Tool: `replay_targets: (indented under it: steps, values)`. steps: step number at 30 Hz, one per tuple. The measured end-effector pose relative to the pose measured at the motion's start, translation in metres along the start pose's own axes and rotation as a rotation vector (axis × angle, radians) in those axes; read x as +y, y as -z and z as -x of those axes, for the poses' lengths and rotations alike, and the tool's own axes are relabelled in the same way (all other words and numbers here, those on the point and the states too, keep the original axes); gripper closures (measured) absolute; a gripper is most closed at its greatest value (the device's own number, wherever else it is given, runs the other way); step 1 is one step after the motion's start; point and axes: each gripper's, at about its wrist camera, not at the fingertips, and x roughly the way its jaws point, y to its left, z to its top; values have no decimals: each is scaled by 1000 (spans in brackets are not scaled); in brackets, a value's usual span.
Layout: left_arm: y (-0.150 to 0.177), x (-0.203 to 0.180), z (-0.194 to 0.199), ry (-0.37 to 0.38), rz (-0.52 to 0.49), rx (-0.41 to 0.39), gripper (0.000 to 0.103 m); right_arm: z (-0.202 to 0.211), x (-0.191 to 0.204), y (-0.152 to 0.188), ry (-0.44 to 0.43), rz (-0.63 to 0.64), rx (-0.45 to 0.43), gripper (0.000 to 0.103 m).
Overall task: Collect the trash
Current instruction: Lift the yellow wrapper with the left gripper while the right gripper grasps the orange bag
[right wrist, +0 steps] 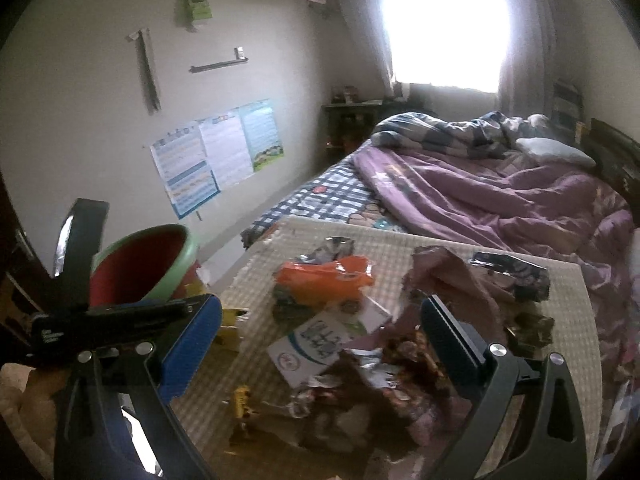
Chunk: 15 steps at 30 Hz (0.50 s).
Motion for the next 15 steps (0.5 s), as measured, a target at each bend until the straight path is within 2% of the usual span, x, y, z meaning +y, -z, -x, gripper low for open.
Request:
replay_targets:
  steps: [6, 8, 15]
  values:
    - [-6, 0, -27, -30, 53, 62, 17, -3, -11, 2, 18, -23, 8, 7]
    - [-7, -3, -29, -30, 31, 57, 18, -5, -12, 4, 20, -27, 16, 7]
    - [-6, -5, -31, 6, 3, 46, 32, -9, -11, 7, 13, -25, 48, 7]
